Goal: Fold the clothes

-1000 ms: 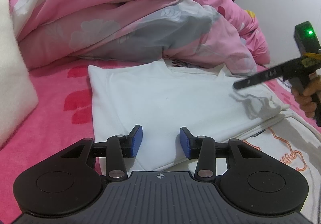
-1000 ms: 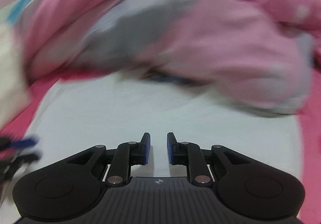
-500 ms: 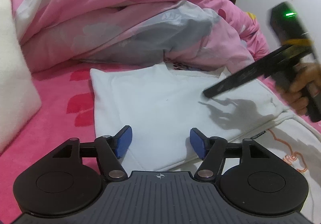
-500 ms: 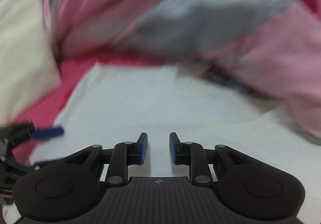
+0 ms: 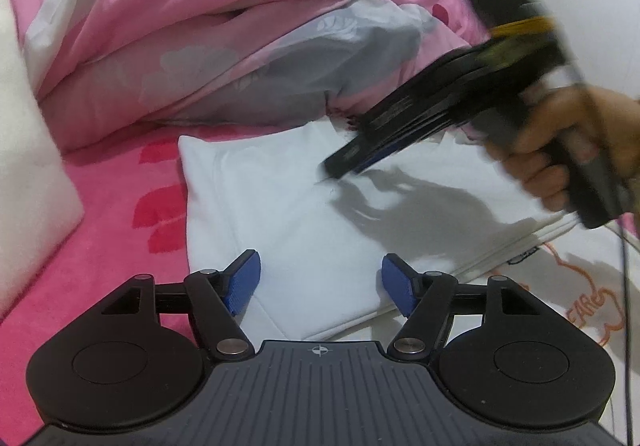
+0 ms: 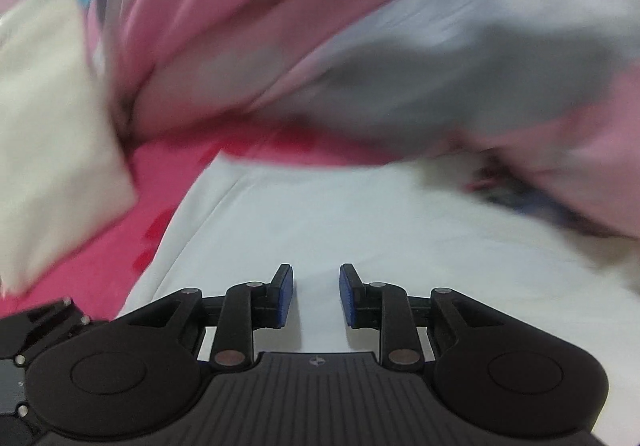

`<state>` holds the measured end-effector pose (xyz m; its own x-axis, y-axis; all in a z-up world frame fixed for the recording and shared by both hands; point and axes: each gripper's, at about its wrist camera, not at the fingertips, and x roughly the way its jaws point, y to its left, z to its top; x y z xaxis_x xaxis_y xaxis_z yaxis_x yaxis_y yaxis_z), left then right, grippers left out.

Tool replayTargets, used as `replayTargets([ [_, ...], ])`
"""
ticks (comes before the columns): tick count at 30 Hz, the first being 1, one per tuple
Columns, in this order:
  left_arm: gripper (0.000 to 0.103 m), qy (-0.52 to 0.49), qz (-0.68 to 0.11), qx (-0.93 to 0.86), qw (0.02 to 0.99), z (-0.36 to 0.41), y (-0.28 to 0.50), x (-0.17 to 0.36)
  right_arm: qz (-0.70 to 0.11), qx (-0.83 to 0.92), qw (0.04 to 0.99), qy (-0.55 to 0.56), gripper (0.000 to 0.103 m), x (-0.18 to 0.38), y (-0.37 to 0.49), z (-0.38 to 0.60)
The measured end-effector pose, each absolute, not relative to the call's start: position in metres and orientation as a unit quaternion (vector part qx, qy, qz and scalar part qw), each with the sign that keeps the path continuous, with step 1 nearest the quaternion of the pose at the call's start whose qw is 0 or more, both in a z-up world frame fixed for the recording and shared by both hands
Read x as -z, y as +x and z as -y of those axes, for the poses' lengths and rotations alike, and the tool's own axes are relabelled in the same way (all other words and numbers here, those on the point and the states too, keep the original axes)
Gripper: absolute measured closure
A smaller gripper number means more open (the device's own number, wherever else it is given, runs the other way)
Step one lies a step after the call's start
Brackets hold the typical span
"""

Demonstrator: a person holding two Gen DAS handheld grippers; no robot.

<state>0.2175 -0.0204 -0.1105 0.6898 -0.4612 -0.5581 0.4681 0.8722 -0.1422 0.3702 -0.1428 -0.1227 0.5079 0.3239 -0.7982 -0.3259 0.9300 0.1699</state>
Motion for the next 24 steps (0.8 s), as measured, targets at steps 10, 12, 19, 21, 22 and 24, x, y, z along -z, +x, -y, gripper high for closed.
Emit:
replayTargets([
  [10, 0.035, 0.0, -0.304, 0.255, 0.918, 0.018, 0.219, 0.112, -0.379, -0.089, 0.92, 0.045, 0.077, 0.104, 0.376, 0.168],
  [12, 0.035, 0.001, -0.304, 0.255, 0.918, 0.018, 0.22, 0.112, -0.368, -0.098, 0.922, 0.062, 0.077, 0.097, 0.351, 0.187],
  [19, 0.035, 0.001, -0.304, 0.255, 0.918, 0.017, 0.221, 0.111, -0.38, 0.011, 0.914, 0.142, 0.081, 0.127, 0.259, 0.312],
  [21, 0.035, 0.001, -0.305, 0.256, 0.918, 0.016, 0.221, 0.111, -0.363, 0.058, 0.909, 0.198, 0.084, 0.13, 0.229, 0.356],
  [22, 0.035, 0.001, -0.305, 0.256, 0.917, 0.016, 0.22, 0.111, -0.348, 0.071, 0.904, 0.238, 0.083, 0.125, 0.215, 0.372],
  [24, 0.034, 0.001, -0.306, 0.256, 0.917, 0.016, 0.221, 0.111, -0.32, 0.076, 0.911, 0.25, 0.08, 0.11, 0.197, 0.378],
])
